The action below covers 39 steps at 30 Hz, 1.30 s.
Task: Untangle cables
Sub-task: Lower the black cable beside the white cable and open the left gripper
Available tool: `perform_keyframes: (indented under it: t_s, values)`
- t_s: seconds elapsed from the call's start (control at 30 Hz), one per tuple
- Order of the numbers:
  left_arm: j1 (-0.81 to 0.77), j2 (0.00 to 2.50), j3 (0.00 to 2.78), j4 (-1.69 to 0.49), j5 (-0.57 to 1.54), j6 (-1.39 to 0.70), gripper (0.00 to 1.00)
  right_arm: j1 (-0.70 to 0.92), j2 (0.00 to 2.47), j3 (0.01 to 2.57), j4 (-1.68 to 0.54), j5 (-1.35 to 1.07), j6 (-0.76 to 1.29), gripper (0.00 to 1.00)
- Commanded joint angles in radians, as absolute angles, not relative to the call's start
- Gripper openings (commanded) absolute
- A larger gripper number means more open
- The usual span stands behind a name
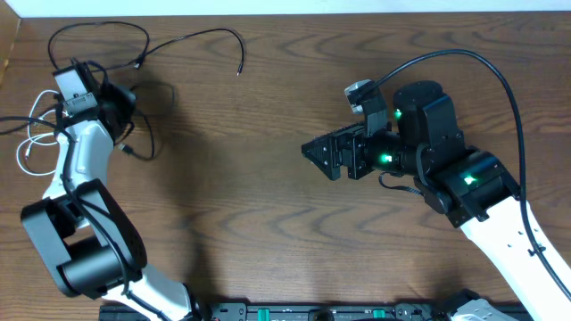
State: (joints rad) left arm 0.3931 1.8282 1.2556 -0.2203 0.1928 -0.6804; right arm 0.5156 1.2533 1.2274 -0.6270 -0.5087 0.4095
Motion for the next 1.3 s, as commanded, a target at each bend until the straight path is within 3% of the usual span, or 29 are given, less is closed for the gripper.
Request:
perform_keyframes:
  t_s: [0.0, 0.07, 0.23, 0.47, 0.5, 0.6, 0.93, 0.97, 1.03, 1.13, 1.27]
  values:
    - [0.392, 1.884, 1.251, -0.289, 0.195, -0.697, 0.15, 0.525, 1.265, 1.234, -0.628, -0.5, 0.403, 0.91]
    - [0.393, 1.904, 1.251, -0.332, 0.195, -0.697, 0.38, 0.525, 1.265, 1.234, -0.629, -0.5, 0.404, 0.9]
    - [0.401, 1.92, 1.251, -0.381, 0.194, -0.696, 0.75, 0.525, 1.265, 1.234, -0.636, -0.501, 0.404, 0.9]
    - [0.401, 1.906, 1.26, -0.366, 0.21, -0.593, 0.79, 0.525, 1.265, 1.234, -0.64, -0.507, 0.403, 0.9]
    - [0.401, 1.885, 1.276, -0.362, 0.219, -0.556, 0.85, 0.525, 1.265, 1.234, -0.641, -0.507, 0.403, 0.9]
    - [0.401, 1.816, 1.305, -0.357, 0.215, -0.521, 0.87, 0.525, 1.265, 1.234, -0.641, -0.506, 0.403, 0.9]
    - [0.373, 1.587, 1.308, -0.352, -0.044, -0.492, 0.87, 0.525, 1.271, 1.234, -0.63, -0.499, 0.403, 0.91]
    - [0.371, 1.589, 1.307, -0.351, -0.043, -0.485, 0.83, 0.525, 1.272, 1.234, -0.628, -0.499, 0.403, 0.91]
    - [0.368, 1.608, 1.301, -0.35, -0.043, -0.482, 0.65, 0.525, 1.276, 1.234, -0.628, -0.499, 0.404, 0.91]
    - [0.368, 1.659, 1.296, -0.336, -0.043, -0.481, 0.54, 0.525, 1.286, 1.234, -0.629, -0.5, 0.405, 0.92]
    - [0.368, 1.755, 1.296, -0.284, -0.033, -0.478, 0.24, 0.525, 1.304, 1.234, -0.633, -0.5, 0.439, 0.91]
